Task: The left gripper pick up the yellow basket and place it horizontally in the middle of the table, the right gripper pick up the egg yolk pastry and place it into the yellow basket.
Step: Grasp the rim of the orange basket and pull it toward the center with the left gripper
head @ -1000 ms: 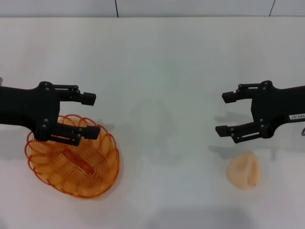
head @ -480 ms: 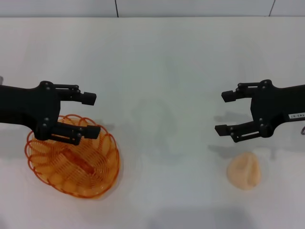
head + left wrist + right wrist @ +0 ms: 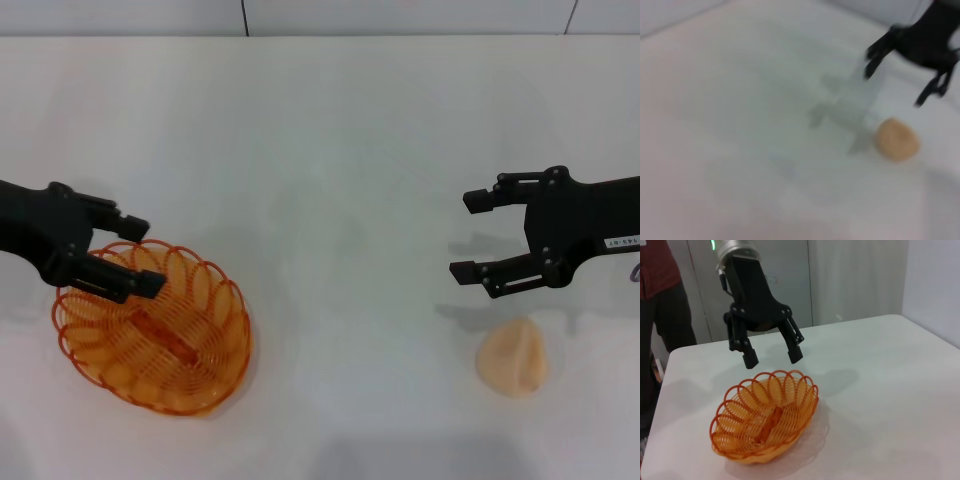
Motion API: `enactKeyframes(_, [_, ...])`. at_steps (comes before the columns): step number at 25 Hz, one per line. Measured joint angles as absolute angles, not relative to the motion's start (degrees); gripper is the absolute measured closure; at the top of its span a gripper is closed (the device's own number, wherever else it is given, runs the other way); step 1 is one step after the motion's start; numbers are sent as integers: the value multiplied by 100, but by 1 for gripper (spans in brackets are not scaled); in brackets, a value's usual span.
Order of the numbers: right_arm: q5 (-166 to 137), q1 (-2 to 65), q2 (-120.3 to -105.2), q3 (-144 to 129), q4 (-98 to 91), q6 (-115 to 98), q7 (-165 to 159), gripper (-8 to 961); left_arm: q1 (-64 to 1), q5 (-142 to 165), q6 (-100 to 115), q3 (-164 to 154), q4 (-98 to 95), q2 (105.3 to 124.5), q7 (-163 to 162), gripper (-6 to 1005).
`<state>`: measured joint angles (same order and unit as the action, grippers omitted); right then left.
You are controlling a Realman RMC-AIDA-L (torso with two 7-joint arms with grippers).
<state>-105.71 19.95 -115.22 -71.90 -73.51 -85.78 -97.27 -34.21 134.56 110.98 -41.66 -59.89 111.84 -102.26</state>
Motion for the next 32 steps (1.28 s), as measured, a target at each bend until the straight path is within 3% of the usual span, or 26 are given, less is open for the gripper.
enactKeyframes(18, [-10487, 1989, -11531, -7198, -7289, -8553, -9722, 109, -3571, 15116, 10617, -3928, -6130, 11007, -10910, 152])
enactKeyframes(32, [-10466, 2010, -11531, -7199, -7235, -8530, -9721, 109, -3653, 15329, 9981, -3997, -5622, 11140, -10902, 151])
